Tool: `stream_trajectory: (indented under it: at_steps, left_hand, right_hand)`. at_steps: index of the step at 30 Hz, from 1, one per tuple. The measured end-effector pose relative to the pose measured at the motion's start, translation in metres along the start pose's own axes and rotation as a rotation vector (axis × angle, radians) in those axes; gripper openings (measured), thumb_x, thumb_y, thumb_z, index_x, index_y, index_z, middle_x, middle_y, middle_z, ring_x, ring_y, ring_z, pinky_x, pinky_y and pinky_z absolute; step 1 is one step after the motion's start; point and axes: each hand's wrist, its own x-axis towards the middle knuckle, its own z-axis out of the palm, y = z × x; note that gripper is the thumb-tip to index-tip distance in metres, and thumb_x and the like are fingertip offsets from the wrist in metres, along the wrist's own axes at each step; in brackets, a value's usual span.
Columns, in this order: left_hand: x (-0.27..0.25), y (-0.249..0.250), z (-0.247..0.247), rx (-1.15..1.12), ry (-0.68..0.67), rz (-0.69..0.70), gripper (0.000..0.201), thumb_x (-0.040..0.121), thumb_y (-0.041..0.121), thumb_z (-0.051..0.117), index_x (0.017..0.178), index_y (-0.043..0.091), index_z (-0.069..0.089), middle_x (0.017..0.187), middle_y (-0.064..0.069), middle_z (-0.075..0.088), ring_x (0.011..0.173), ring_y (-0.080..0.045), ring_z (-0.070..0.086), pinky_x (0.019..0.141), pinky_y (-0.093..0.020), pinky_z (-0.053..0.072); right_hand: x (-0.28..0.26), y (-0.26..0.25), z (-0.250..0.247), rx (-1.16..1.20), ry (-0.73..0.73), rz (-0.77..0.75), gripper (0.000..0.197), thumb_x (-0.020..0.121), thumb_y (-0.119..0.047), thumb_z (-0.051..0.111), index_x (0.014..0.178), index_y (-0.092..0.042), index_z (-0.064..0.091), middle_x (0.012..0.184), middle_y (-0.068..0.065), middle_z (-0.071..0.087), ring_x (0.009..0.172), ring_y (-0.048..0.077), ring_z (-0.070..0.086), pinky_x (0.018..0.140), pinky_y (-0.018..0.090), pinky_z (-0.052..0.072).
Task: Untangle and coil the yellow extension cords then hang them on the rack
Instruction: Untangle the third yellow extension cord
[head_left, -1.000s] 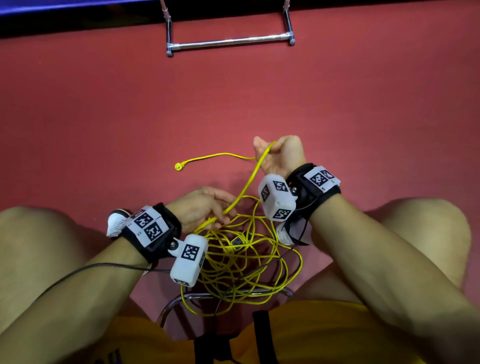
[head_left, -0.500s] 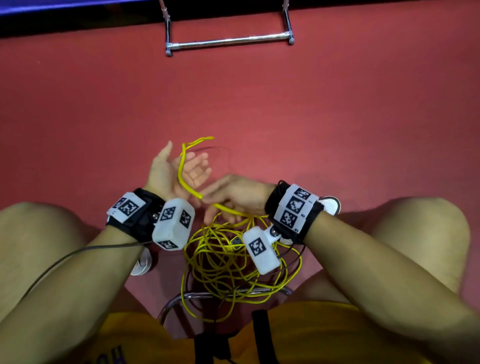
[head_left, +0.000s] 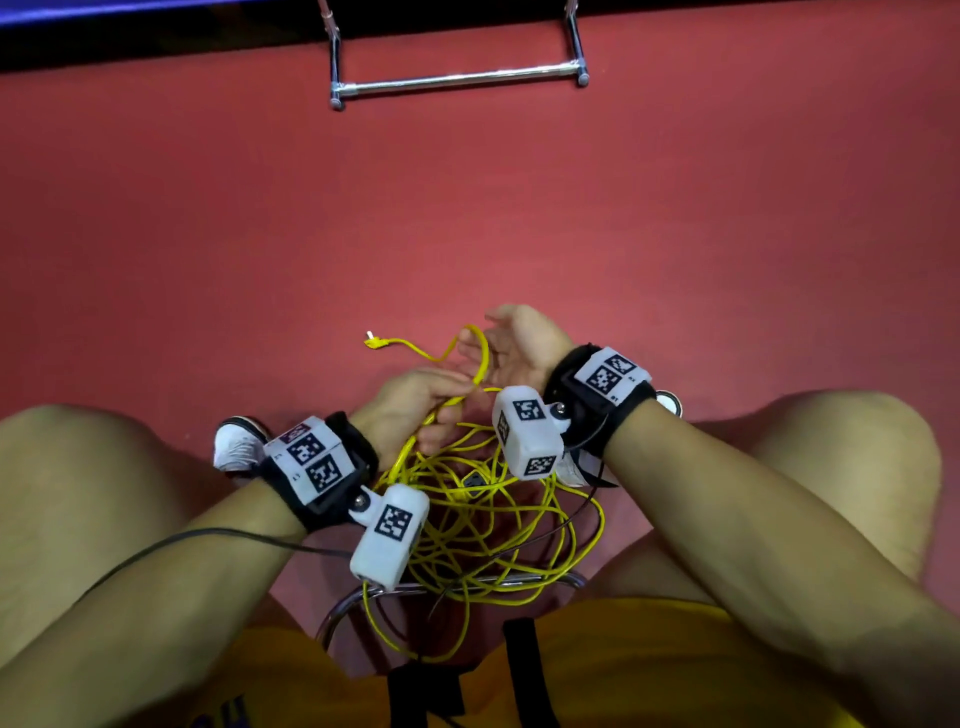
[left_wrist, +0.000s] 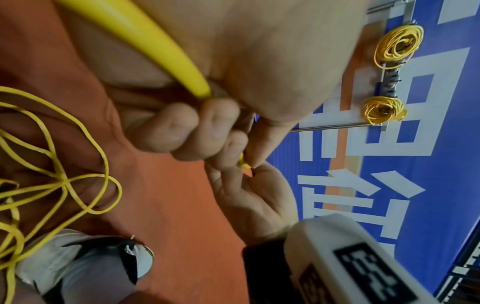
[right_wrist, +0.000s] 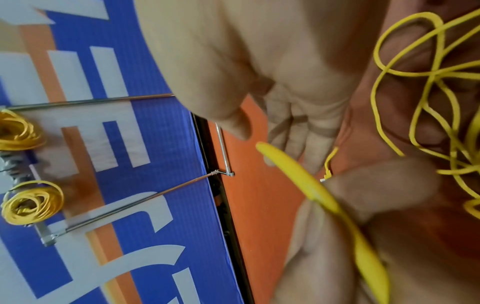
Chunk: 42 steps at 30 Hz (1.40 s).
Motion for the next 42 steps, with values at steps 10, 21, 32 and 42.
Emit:
stream_trajectory:
  at_steps: [10,21,32,42]
  left_hand:
    - [0.013,-0.005,-0.012,-0.059,0.123,-0.075,0.063,0.094,0.068,0.037,0.111,0.012,0.06,0.074,-0.008,0.062,0.052,-0.02,0.058,0.051,-0.026,0.043]
    - [0.03,0.017,-0.059,-0.869,0.473,0.166,0.024,0.102,0.019,0.033,0.089,0.005,0.047,0.063,-0.006,0.053,0.039,-0.014,0.052,0.042,-0.015,0.043]
    - [-0.007,0.004,0.002,-0.039,-0.014,0.04,0.022,0.091,-0.005,0.052,0.092,0.013,0.064,0.077,-0.007,0.068,0.06,-0.019,0.064,0.059,-0.032,0.057]
    - [0.008,-0.004,-0.006,0.168,0.379,0.254,0.056,0.083,-0.02,0.053,0.122,0.02,0.051,0.114,-0.011,0.053,0.07,-0.012,0.056,0.064,-0.032,0.045]
  right_hand:
    - [-0.007,-0.004,0.01,-0.046,-0.103,-0.058,0.016,0.102,-0.009,0.043,0.091,-0.01,0.054,0.065,-0.001,0.039,0.032,0.003,0.023,0.029,0.014,0.016]
    - [-0.031,0.022,0.014,-0.983,-0.292,0.011,0.02,0.091,-0.001,0.053,0.101,-0.012,0.067,0.068,0.002,0.065,0.056,0.015,0.059,0.049,0.021,0.044]
    - [-0.005,0.005,0.01,-0.064,0.054,-0.084,0.024,0.1,-0.036,0.047,0.094,-0.012,0.051,0.08,0.006,0.058,0.063,0.019,0.059,0.055,0.028,0.05]
    - [-0.004,0.003,0.001,-0.583,0.049,-0.193,0.015,0.104,-0.016,0.04,0.112,-0.016,0.052,0.065,0.0,0.055,0.03,0.007,0.027,0.034,0.01,0.021]
